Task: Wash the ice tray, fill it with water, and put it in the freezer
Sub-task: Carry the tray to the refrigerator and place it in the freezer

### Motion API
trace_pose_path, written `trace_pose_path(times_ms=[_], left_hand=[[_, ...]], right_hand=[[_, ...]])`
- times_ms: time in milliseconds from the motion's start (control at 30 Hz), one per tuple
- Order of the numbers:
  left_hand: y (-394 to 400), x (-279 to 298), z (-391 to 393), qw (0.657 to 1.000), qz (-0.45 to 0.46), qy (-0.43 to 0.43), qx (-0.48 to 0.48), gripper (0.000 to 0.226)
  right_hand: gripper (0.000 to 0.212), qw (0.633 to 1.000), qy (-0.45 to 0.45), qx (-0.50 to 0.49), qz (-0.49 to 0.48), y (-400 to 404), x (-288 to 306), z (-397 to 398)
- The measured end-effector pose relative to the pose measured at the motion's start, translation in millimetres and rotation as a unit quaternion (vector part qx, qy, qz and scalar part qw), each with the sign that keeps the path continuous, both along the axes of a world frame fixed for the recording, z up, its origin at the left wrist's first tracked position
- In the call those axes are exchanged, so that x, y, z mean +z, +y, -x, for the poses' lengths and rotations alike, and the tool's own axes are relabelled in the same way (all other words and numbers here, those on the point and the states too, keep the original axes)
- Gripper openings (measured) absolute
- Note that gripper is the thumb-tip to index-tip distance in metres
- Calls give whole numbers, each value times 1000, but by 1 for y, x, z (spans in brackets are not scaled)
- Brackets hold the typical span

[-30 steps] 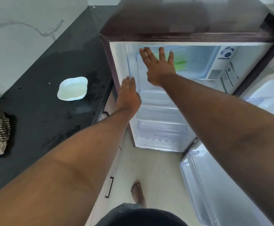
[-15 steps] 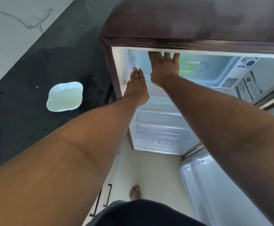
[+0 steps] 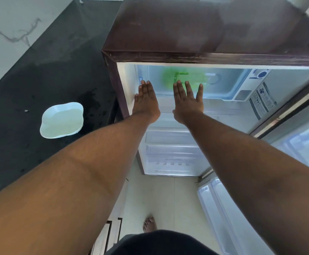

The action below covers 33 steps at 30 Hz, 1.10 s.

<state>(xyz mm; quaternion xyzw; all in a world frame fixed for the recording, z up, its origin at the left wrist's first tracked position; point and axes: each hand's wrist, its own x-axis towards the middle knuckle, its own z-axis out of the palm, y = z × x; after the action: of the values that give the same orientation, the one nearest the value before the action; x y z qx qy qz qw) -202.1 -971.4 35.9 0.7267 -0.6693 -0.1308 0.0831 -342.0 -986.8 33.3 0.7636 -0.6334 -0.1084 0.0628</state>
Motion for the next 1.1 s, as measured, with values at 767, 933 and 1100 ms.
trace_pose_path(times_ms=[767,933,1100], left_hand=[[229,63,127,993,77,-85,11,87],[301,71,148,994,68,-81,40,88],[349,76,161,992,75,-82,67,86]], right_hand=[[88,998,-54,41,17,215,68,116],[89,997,-57,59,5,267,78,139],[90,993,-73,86,-16,318,82,152]])
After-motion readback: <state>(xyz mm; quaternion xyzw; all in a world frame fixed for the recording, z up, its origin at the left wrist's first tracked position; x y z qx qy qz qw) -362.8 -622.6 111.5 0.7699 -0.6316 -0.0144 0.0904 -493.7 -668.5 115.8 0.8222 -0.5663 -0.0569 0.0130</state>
